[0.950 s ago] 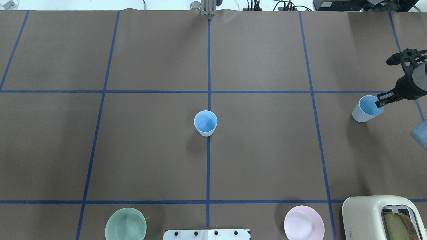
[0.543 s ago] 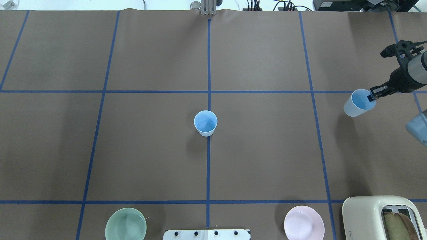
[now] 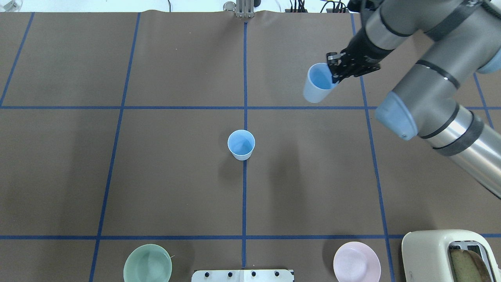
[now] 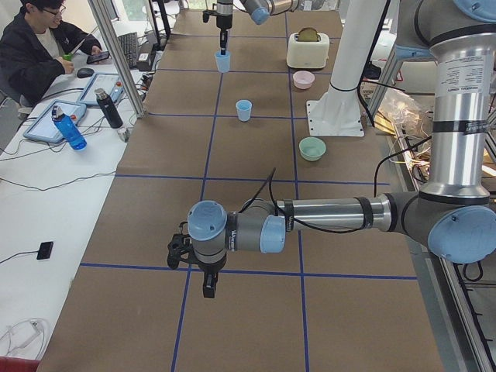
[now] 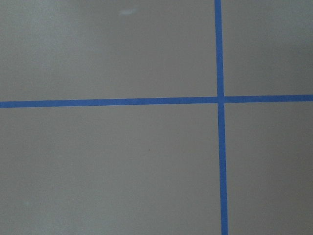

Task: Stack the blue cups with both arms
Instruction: 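Carry the held cup with the right gripper above the center cup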

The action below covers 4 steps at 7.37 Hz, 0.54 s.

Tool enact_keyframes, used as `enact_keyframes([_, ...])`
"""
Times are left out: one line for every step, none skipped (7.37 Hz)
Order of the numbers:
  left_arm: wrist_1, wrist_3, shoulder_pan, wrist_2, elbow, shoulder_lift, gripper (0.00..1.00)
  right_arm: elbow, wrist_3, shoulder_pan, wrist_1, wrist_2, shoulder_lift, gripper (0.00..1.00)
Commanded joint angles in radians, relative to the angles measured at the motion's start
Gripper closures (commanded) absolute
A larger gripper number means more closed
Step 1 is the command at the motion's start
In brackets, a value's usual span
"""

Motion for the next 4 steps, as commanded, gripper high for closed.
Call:
enact_keyframes([0.000, 0.000, 0.000, -0.001, 0.000, 0.003, 0.02, -0.009, 0.173, -0.173, -0.131, -0.165, 0.140, 1.00])
enact_keyframes([0.000, 0.000, 0.000, -0.003, 0.001, 0.004, 0.02, -0.022, 0.191, -0.228, -0.282, -0.216, 0.227, 1.00])
enact_keyframes([0.000, 0.000, 0.000, -0.003, 0.003, 0.006, 0.02, -0.057, 0.257, -0.266, -0.298, -0.241, 0.267, 1.00])
enact_keyframes([-0.003, 0.000, 0.000, -0.007, 0.000, 0.015, 0.02, -0.110, 0.288, -0.309, -0.296, -0.288, 0.303, 1.00])
